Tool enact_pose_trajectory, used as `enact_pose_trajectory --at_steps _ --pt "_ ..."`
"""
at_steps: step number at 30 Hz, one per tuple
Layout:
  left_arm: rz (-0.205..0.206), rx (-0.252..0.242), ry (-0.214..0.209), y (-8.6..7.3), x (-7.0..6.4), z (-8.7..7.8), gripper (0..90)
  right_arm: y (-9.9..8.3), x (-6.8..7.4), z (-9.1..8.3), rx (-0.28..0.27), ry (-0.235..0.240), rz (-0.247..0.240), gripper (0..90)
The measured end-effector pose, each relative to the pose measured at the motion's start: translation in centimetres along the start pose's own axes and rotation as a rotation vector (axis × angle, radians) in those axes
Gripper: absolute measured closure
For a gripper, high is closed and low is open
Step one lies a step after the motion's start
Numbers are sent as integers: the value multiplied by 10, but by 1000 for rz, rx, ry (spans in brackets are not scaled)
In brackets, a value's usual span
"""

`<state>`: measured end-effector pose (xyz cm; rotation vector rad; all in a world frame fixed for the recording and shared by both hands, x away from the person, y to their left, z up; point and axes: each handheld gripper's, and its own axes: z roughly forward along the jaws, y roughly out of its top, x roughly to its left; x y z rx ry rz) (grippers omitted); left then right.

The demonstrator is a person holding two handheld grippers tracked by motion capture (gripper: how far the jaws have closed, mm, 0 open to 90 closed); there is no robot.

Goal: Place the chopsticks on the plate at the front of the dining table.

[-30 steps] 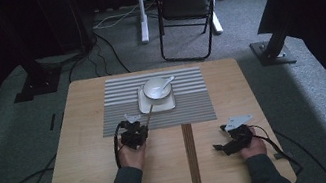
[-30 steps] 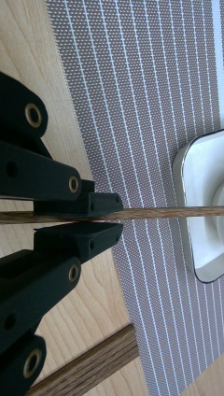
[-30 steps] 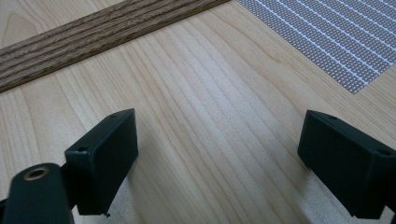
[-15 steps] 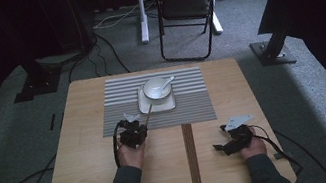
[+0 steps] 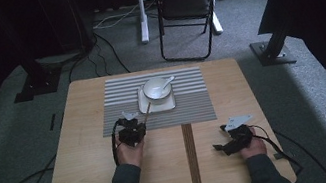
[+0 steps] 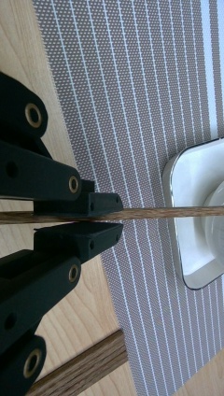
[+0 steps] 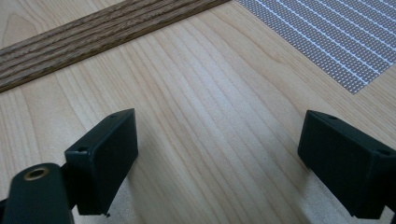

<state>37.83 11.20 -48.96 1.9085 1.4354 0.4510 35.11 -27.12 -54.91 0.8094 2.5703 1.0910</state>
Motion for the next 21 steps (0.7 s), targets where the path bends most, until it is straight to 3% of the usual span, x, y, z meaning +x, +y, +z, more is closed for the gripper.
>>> enact_pose_trajectory --at_steps 21 --pt "-24 -3 21 6 10 1 844 0 0 0 0 0 0 116"
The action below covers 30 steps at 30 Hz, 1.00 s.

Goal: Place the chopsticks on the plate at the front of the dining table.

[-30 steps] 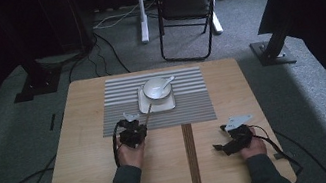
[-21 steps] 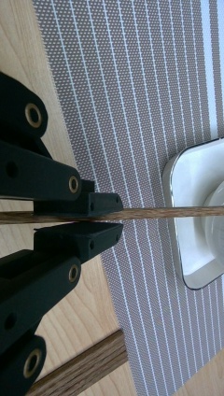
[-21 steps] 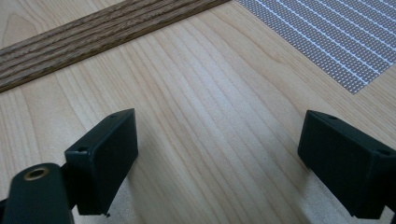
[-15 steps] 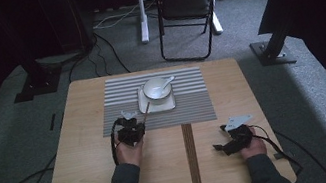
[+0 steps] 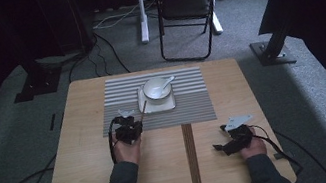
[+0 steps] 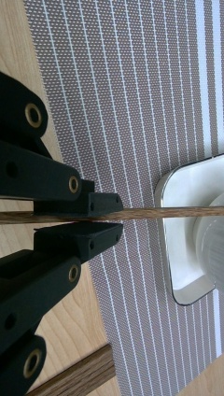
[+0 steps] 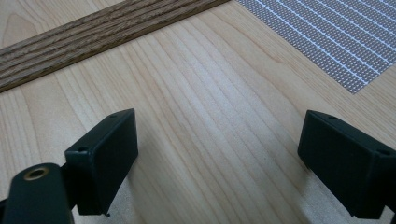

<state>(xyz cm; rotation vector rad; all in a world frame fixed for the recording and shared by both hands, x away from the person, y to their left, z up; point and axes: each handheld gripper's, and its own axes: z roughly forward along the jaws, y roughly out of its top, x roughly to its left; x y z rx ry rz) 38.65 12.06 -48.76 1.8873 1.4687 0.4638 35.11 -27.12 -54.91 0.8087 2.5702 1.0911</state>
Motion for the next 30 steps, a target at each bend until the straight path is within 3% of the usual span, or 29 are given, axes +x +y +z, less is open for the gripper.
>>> enact_pose_trajectory --at_steps 30 --pt "7 1 42 12 8 6 844 0 0 0 0 0 -1 116"
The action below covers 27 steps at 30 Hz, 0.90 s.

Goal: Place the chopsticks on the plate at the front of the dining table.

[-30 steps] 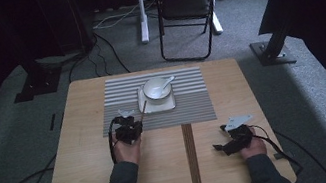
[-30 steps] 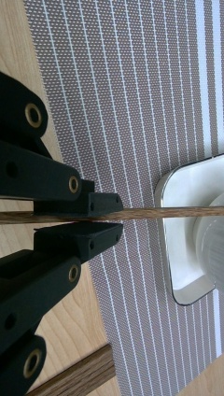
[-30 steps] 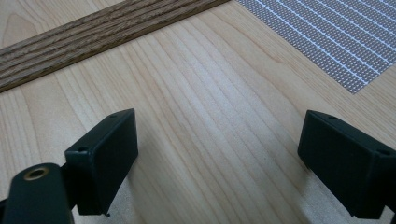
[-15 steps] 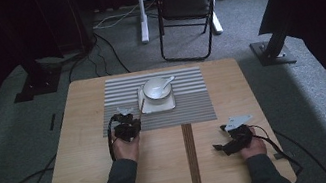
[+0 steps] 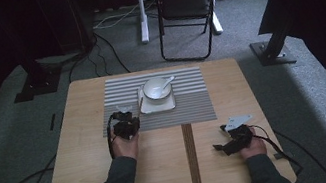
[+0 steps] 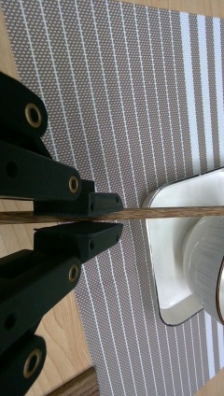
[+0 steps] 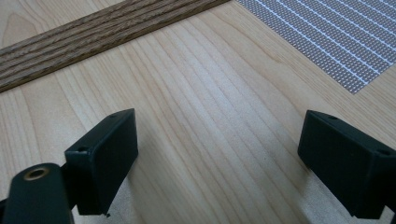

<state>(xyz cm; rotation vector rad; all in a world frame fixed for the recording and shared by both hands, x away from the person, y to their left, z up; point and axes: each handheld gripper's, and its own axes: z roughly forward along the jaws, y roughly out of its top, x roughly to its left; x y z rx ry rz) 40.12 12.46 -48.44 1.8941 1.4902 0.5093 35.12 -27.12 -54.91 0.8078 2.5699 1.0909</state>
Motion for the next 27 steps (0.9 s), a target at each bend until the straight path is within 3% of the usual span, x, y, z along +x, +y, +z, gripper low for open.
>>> enact_pose_trajectory --at_steps 27 --pt "-21 5 15 12 10 7 844 0 0 0 0 0 1 116"
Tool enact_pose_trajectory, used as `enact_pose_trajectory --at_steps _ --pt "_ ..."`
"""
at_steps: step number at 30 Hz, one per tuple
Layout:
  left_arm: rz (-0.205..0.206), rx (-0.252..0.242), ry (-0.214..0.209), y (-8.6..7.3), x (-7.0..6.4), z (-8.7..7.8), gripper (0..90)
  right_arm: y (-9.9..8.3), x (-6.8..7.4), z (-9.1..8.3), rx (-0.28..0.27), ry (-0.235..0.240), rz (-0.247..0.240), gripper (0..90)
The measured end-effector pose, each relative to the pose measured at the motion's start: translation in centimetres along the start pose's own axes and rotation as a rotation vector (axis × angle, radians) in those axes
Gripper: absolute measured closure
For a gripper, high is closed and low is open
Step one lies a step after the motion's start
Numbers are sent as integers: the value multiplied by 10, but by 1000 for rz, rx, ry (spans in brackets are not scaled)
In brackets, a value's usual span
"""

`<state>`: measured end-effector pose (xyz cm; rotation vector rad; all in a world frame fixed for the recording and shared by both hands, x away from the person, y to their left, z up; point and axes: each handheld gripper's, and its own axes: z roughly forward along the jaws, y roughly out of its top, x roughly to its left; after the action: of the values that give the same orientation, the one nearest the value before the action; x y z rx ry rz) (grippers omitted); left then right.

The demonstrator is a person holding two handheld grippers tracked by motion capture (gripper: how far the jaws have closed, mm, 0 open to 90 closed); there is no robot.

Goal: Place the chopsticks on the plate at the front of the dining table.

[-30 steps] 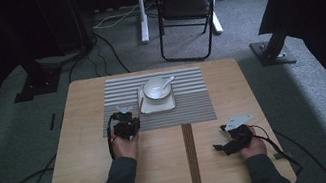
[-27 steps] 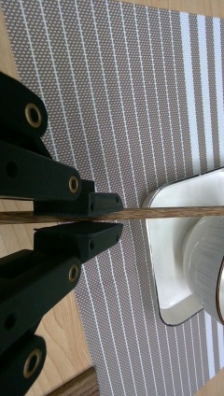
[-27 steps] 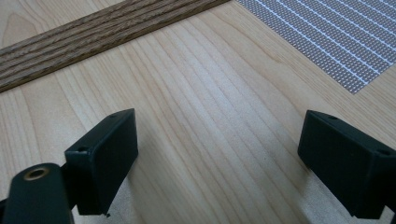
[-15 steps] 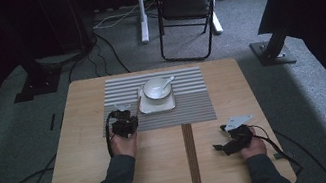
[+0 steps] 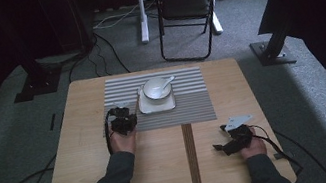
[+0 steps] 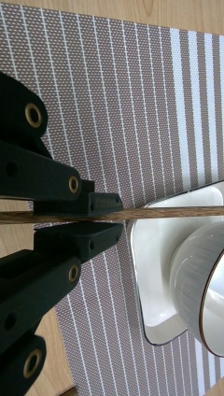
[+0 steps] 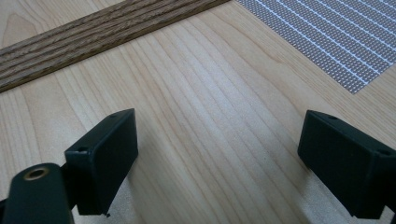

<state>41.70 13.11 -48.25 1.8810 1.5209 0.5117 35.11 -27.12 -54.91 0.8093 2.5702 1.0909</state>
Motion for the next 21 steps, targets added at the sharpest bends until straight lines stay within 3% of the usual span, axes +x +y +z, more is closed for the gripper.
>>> enact_pose_trajectory --at_steps 21 --pt "-19 12 9 2 6 8 844 0 0 0 0 0 0 116"
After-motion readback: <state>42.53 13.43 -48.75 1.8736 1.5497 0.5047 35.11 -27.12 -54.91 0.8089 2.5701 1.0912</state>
